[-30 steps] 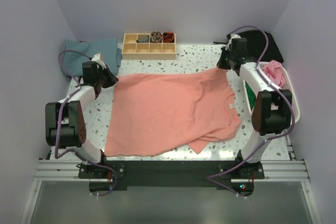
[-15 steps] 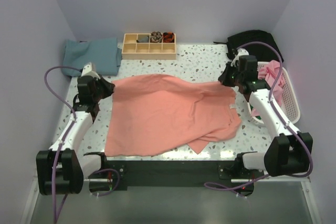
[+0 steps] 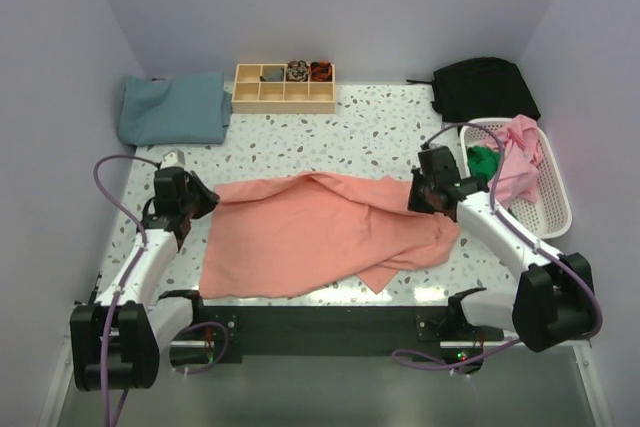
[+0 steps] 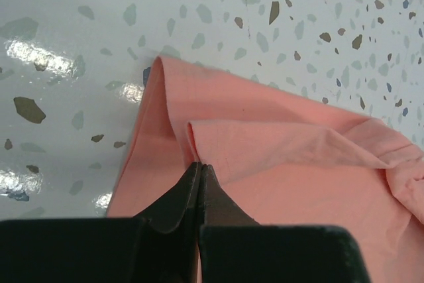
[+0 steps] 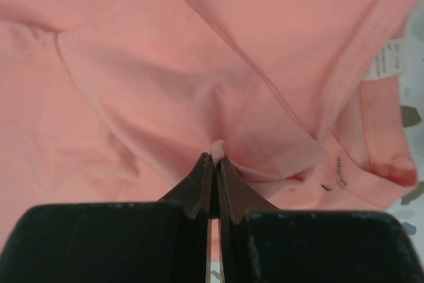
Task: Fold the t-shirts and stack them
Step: Fold the flattened tshirt in 1/3 of the way
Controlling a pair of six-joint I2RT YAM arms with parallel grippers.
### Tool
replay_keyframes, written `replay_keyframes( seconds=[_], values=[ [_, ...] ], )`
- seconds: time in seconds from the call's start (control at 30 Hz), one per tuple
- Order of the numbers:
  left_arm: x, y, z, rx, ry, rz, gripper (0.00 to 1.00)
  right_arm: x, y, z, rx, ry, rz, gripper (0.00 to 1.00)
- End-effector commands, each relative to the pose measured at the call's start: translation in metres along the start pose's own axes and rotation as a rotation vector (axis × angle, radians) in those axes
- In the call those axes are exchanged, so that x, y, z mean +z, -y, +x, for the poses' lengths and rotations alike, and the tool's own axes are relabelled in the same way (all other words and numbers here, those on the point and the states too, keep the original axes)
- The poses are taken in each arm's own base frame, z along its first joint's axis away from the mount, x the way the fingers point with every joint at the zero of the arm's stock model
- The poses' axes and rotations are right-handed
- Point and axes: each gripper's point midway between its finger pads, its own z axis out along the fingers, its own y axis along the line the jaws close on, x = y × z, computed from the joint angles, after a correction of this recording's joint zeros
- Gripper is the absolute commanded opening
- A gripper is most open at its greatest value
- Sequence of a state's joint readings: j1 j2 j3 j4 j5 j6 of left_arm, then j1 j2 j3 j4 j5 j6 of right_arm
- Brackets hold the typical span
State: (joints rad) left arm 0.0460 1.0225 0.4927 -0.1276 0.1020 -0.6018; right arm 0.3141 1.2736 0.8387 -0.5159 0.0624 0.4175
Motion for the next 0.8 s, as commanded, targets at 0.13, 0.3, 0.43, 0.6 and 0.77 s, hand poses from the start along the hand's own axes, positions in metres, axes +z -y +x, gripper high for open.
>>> replay_keyframes(
  seconds=[0.13, 0.3, 0.43, 0.6, 0.77],
  values=[
    [-0.014, -0.012, -0.049, 0.011, 0.102, -0.143, 0.0, -0.032, 0.068, -0.027, 0.167, 0.23, 0.378, 0.0],
    [-0.008, -0.029, -0.056, -0.004, 0.109, -0.209, 0.0, -0.026, 0.078, -0.038, 0.194, 0.241, 0.418, 0.0],
    [-0.001, -0.039, -0.052, -0.008, 0.077, -0.251, 0.0, -0.024, 0.083, -0.045, 0.181, 0.223, 0.461, 0.0],
    [0.001, -0.043, -0.067, -0.042, 0.098, -0.252, 0.0, -0.026, 0.089, -0.076, 0.202, 0.262, 0.44, 0.0],
    [0.013, -0.027, -0.092, -0.043, 0.092, -0.227, 0.0, -0.02, 0.081, -0.118, 0.221, 0.275, 0.439, 0.0]
  ],
)
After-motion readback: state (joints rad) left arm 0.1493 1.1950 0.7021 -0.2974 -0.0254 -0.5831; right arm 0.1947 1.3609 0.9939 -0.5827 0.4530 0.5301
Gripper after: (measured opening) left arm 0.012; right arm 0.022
